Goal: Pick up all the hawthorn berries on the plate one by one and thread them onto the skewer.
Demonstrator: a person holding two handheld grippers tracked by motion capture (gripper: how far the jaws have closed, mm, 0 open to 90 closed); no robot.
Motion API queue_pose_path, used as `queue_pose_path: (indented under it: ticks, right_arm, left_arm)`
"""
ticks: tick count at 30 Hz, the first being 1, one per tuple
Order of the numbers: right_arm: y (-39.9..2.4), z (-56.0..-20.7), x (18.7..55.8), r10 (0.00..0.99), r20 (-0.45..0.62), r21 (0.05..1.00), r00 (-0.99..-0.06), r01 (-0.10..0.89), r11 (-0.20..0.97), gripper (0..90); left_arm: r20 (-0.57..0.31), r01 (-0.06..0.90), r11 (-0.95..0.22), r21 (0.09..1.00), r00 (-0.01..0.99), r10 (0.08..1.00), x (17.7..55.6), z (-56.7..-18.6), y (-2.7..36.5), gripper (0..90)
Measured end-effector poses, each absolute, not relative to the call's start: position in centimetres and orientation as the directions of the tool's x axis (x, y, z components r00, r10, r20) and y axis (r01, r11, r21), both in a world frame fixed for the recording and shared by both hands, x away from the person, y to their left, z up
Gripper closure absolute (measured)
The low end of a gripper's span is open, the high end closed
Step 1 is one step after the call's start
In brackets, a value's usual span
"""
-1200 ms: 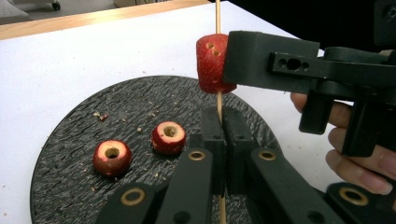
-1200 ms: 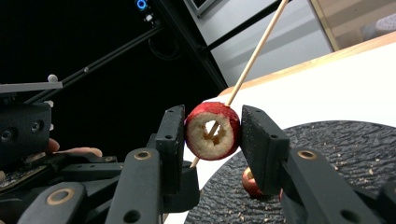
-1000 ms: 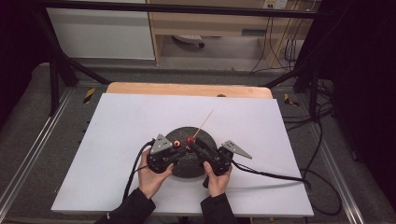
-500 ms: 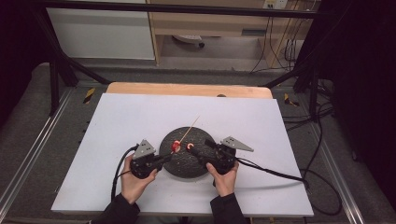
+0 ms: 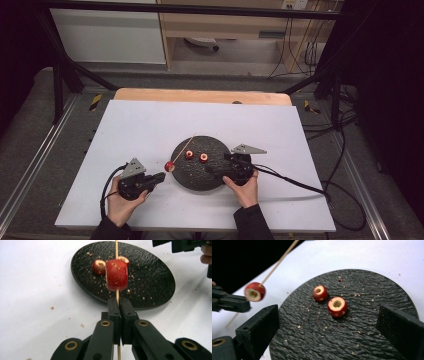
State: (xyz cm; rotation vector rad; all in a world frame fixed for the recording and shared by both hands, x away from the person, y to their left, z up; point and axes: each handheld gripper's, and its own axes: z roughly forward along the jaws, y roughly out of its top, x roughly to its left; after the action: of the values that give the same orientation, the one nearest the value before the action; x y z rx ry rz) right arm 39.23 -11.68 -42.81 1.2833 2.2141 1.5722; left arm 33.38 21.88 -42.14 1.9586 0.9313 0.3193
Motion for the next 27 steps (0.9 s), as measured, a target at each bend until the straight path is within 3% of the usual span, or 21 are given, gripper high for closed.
queue_pose_path:
  ticks: [14,27]
  right_arm:
    - [-10.3,-40.4,41.9,0.730,0.198,0.764,-0.654,0.570,0.304,7.1]
    - [-8.3,-40.2,44.1,0.734,0.130,0.696,-0.667,0.588,0.411,16.3]
  left_arm:
    - [-0.130,0.482,-0.317,0.817,0.689,0.713,32.5,-43.4,23.7,88.6]
    - [-0.132,0.484,-0.321,0.814,0.693,0.709,32.4,-43.8,23.8,88.6]
